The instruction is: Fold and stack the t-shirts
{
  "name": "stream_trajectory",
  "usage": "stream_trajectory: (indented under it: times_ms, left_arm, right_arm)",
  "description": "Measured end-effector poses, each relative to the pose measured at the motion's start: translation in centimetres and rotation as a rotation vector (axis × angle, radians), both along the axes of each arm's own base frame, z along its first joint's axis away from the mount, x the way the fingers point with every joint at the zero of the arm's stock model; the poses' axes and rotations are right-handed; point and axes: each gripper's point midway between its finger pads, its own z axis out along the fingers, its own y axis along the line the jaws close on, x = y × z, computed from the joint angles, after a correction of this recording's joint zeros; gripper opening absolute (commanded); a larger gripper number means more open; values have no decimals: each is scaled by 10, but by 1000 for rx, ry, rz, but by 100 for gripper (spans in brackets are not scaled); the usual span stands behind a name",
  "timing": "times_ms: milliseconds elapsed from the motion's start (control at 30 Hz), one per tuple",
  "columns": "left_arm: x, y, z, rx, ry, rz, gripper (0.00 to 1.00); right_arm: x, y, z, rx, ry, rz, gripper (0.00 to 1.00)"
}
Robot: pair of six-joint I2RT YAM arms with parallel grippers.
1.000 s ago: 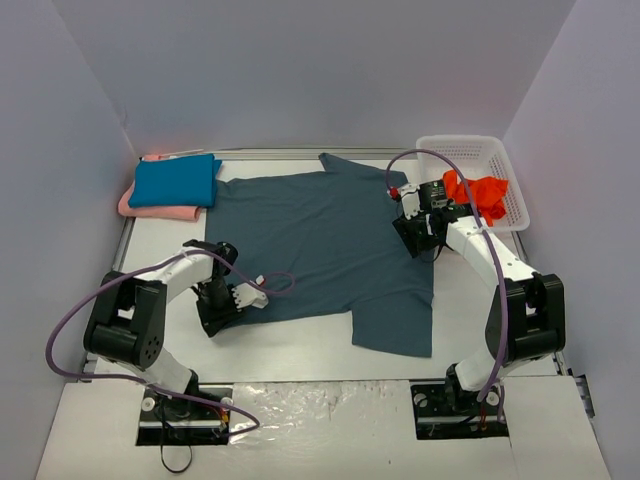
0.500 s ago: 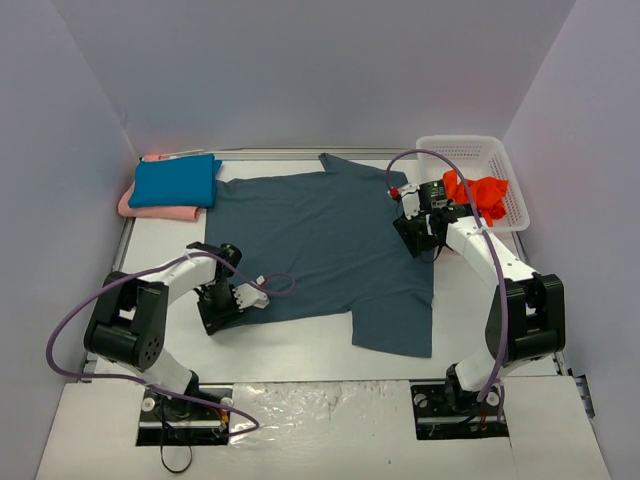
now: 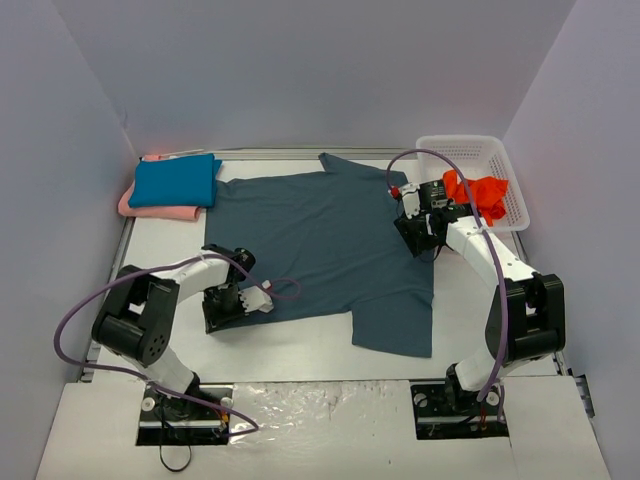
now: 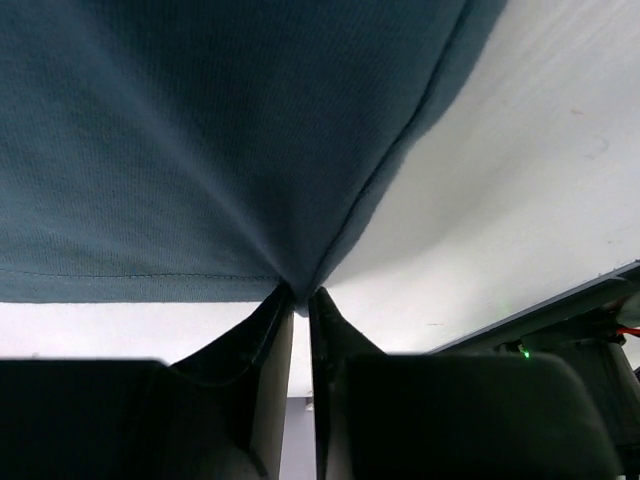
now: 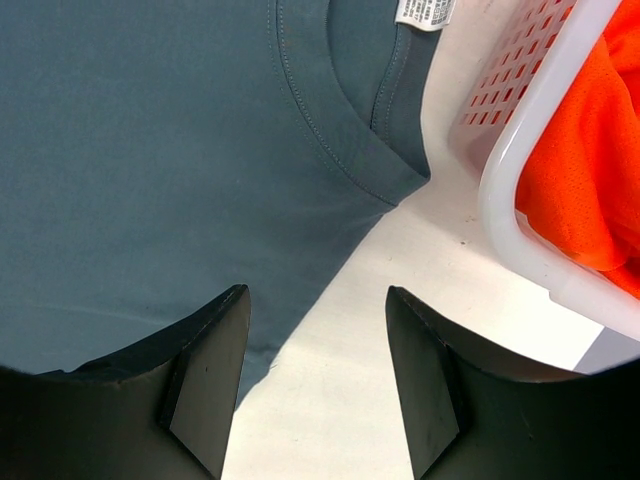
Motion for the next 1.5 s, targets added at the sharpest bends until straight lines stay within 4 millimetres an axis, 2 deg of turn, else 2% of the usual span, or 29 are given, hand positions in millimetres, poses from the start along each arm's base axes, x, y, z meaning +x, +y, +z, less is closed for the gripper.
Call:
stream_trajectory:
  times_ms: [33,267,400,567,700,800,833,900,1033,1167,1267,1500]
  left_arm:
    - [0,0,0,5,1,1,3]
    - [0,-2,1,22,56,13,2]
    - [7,-13,9,-26,67,28,2]
    - [42,-27,35,-98,-22,59,2]
    - [73,-23,53,-127,-107,113,2]
    - [92,-15,62,-135,-154,166,2]
    - [97,-12,63,-134,-162,179,2]
    - [107,-7,60,-128,-167,209,2]
    - [117,-1,47,-116,-145,246,2]
    - [119,3,38,-107,-128,273,2]
    - [121,4,38,-105,-136,284,2]
    - [130,14,38,-96,-172,313,2]
  right_arm:
    - [0,0,0,0,-1,0,53]
    - [2,-1,1,-2,-8,0,52]
    - [2,-3,1,-14,-6,16,51]
    - [-9,-5,0,-37,31,63,49]
    - [-28,-4,-6,-41,107,138,47]
    - [-43,-2,-11,-50,172,203,35]
    - [-48,-1,-12,-57,190,224,20]
    - [-54,4,-17,-67,225,265,0]
    - [-59,18,-45,-70,336,328,0]
    - [-55,32,-73,-56,427,364,0]
    - [-45,40,-84,-48,455,373,0]
    - [-16,51,-91,-40,455,360,0]
